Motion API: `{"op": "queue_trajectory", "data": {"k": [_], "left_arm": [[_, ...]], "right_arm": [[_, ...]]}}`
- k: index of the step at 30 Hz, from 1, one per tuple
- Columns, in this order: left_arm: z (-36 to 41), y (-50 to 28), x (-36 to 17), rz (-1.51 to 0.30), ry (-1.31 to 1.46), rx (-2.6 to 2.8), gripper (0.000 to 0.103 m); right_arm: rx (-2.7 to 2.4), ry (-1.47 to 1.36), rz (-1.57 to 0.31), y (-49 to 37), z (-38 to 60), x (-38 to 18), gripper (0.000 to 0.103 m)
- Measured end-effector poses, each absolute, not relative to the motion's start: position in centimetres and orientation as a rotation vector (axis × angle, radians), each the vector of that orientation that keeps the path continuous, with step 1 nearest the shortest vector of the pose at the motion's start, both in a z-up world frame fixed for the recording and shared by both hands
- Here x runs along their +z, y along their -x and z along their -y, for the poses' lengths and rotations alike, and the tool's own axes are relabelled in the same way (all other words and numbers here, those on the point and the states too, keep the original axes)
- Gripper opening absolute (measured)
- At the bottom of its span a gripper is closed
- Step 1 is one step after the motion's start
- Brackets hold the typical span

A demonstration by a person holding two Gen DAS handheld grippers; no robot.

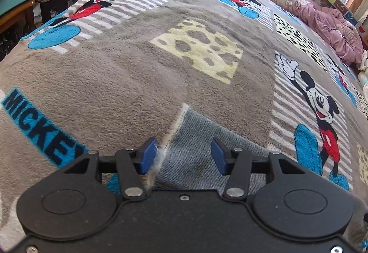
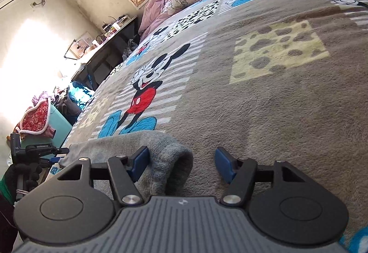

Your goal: Fold clothes

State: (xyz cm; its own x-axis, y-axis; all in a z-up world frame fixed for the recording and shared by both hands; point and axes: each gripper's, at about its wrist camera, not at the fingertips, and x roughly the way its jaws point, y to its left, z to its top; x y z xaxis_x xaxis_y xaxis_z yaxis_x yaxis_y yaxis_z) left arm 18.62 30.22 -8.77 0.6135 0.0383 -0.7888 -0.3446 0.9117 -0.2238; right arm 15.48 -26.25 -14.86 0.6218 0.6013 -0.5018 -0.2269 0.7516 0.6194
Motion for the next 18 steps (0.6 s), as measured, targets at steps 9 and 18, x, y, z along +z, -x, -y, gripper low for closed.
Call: {"op": "queue_trajectory", "data": {"k": [9,18], "left_arm": [[-28.2,-19.2,-7.2,-0.829,0.241,0.174,0.01],[-27.4,-18.5,-2.3,-0.525,0.266,0.038,0.01]], "right_arm": [[0.536,-0.527,-0.644,-13.9,25.9,-13.1,0.029],[0.524,-0.434,-0.46,-11.6,25.8,-10.8,0.028]]}}
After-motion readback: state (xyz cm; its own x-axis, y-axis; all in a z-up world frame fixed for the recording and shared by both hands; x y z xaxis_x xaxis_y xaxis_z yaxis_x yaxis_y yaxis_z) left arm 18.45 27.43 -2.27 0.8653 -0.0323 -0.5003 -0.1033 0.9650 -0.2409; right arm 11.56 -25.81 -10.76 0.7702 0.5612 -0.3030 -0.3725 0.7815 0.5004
